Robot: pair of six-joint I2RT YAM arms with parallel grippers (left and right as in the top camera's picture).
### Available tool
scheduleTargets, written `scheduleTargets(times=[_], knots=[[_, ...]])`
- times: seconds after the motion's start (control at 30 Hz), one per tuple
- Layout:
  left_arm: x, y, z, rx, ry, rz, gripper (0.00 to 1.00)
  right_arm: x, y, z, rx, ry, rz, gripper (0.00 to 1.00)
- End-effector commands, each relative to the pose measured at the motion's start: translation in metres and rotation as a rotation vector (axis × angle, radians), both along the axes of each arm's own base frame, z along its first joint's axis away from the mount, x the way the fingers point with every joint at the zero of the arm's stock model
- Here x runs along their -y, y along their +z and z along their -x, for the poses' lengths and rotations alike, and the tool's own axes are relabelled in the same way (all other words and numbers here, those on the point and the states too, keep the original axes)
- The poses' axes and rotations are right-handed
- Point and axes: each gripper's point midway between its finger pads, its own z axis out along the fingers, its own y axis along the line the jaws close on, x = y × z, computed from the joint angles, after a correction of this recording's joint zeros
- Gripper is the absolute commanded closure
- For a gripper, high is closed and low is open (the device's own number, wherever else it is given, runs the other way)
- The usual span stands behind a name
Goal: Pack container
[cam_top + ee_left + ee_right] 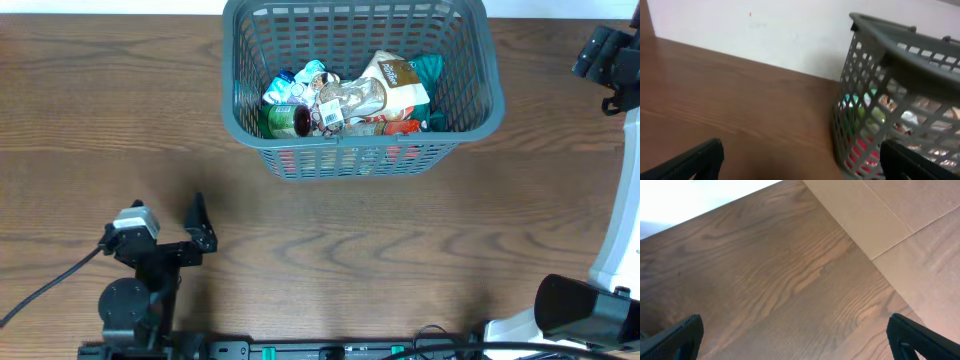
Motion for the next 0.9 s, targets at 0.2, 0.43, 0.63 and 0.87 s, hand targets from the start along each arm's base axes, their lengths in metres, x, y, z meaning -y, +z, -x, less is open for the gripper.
scheduleTargets(times=[0.2, 0.43, 0.63, 0.87], knots=[[0.003, -0.024, 0.0, -0.015, -0.016, 0.016, 0.01, 0.003, 0.012, 0.005, 0.039, -0.02, 0.003, 0.01], [0.003, -0.039, -0.002, -0.021, -0.016, 0.015, 0.02, 0.003, 0.012, 0.005, 0.039, -0.02, 0.003, 0.01], [0.003, -0.05, -0.005, -0.033, -0.015, 0.015, 0.01, 0.003, 0.012, 0.005, 0.038, -0.02, 0.003, 0.01], [0.003, -0.055, -0.004, -0.034, -0.015, 0.014, 0.01, 0.003, 0.012, 0.005, 0.039, -0.02, 0.003, 0.01]])
